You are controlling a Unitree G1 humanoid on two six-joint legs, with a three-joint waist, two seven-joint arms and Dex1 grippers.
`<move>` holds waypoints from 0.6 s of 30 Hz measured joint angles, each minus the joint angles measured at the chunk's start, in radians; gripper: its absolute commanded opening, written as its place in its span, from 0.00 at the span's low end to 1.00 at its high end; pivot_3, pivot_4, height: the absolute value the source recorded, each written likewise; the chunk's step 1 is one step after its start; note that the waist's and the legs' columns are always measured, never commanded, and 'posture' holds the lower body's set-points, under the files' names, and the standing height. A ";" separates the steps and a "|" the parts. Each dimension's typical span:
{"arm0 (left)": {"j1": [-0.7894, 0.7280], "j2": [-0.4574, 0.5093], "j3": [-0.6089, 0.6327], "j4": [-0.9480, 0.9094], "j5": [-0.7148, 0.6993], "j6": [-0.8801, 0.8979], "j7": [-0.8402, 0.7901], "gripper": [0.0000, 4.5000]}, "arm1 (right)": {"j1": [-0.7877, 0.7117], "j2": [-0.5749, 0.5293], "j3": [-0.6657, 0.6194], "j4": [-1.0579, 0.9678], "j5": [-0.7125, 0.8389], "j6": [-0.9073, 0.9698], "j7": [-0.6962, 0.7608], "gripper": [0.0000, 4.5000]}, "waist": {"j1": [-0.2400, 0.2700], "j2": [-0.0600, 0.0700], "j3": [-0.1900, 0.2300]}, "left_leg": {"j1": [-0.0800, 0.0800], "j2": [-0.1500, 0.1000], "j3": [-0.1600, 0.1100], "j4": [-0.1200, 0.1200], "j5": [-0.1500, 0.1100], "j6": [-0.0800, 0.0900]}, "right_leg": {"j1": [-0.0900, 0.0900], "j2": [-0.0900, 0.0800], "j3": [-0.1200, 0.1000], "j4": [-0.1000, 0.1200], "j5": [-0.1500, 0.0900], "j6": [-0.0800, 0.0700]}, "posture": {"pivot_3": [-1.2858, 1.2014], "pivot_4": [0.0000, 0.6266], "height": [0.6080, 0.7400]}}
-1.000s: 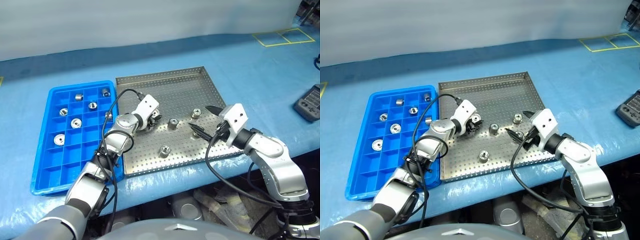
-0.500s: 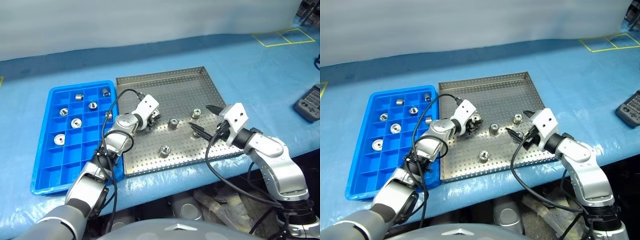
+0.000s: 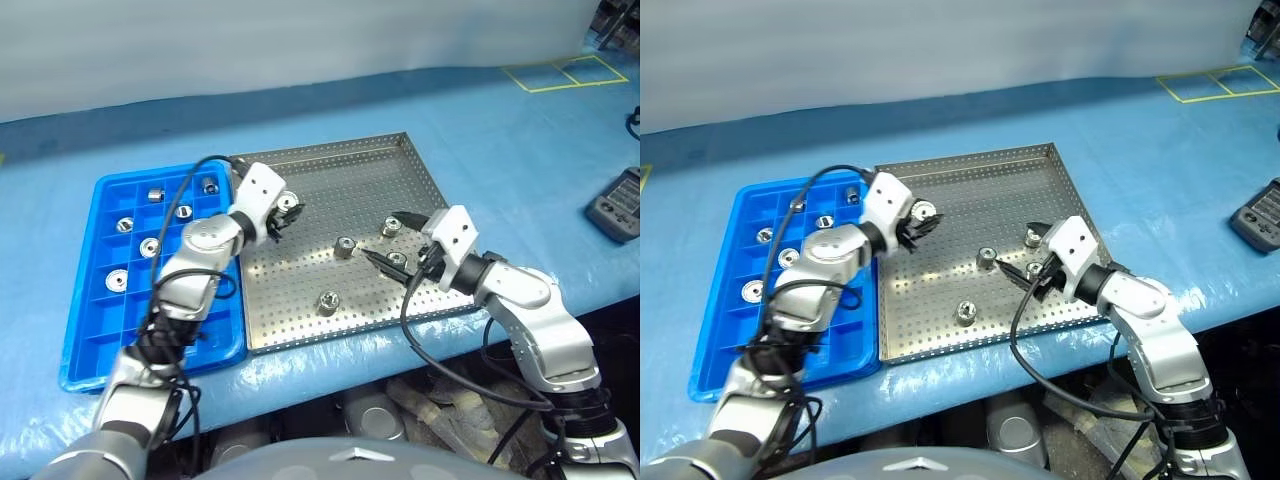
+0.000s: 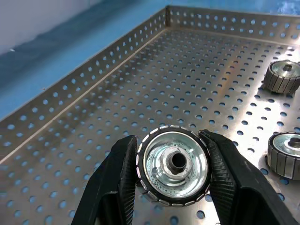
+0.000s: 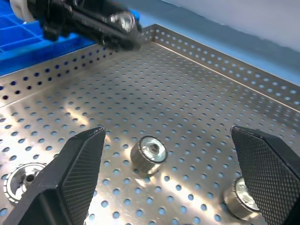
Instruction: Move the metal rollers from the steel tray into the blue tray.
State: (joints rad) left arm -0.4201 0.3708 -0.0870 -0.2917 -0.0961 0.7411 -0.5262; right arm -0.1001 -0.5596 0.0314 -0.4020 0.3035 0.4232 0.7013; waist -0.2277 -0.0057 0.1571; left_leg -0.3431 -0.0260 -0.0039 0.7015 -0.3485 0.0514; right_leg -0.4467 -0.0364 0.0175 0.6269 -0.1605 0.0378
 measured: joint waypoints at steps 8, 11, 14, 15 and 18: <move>0.235 0.162 0.226 -0.400 -0.088 0.259 0.004 0.41 | -0.085 0.004 0.093 0.083 0.010 0.001 0.121 1.00 | 0.057 -0.001 0.001 | 0.000 0.000 -0.001 0.000 0.001 -0.002 | 0.000 0.000 -0.001 0.000 0.000 -0.001 | 0.47 0.24 1.00; 0.307 0.188 0.303 -0.529 -0.099 0.356 0.036 0.41 | -0.123 0.002 0.135 0.107 0.021 0.002 0.191 1.00 | 0.101 -0.001 0.001 | 0.000 0.000 -0.002 0.000 0.001 -0.003 | 0.000 0.000 -0.002 -0.001 -0.001 -0.001 | 0.49 0.24 1.00; 0.382 0.189 0.355 -0.629 -0.101 0.454 0.077 0.41 | -0.155 0.000 0.161 0.134 0.021 0.001 0.232 1.00 | 0.145 -0.002 0.001 | 0.000 -0.001 -0.002 0.000 0.001 -0.003 | 0.001 -0.001 -0.004 -0.001 -0.001 -0.002 | 0.50 0.24 1.00; 0.427 0.188 0.387 -0.669 -0.105 0.485 0.089 0.41 | -0.166 0.000 0.165 0.141 0.021 -0.001 0.244 1.00 | 0.158 -0.002 0.001 | 0.000 -0.001 -0.002 0.000 0.001 -0.003 | 0.001 -0.001 -0.004 -0.001 -0.001 -0.002 | 0.50 0.24 1.00; 0.550 0.207 0.474 -0.714 -0.141 0.496 0.113 0.41 | -0.184 0.001 0.172 0.158 0.021 -0.001 0.270 1.00 | 0.184 -0.002 0.001 | 0.000 -0.001 -0.003 0.000 0.001 -0.003 | 0.001 -0.002 -0.006 -0.001 -0.002 -0.003 | 0.52 0.24 1.00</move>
State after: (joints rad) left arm 0.1300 0.5775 0.3873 -1.0059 -0.2373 1.2370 -0.4136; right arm -0.2839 -0.5591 0.2030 -0.2441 0.3249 0.4219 0.9712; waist -0.0435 -0.0079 0.1577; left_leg -0.3433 -0.0266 -0.0067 0.7012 -0.3474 0.0484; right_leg -0.4460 -0.0384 0.0120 0.6255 -0.1624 0.0344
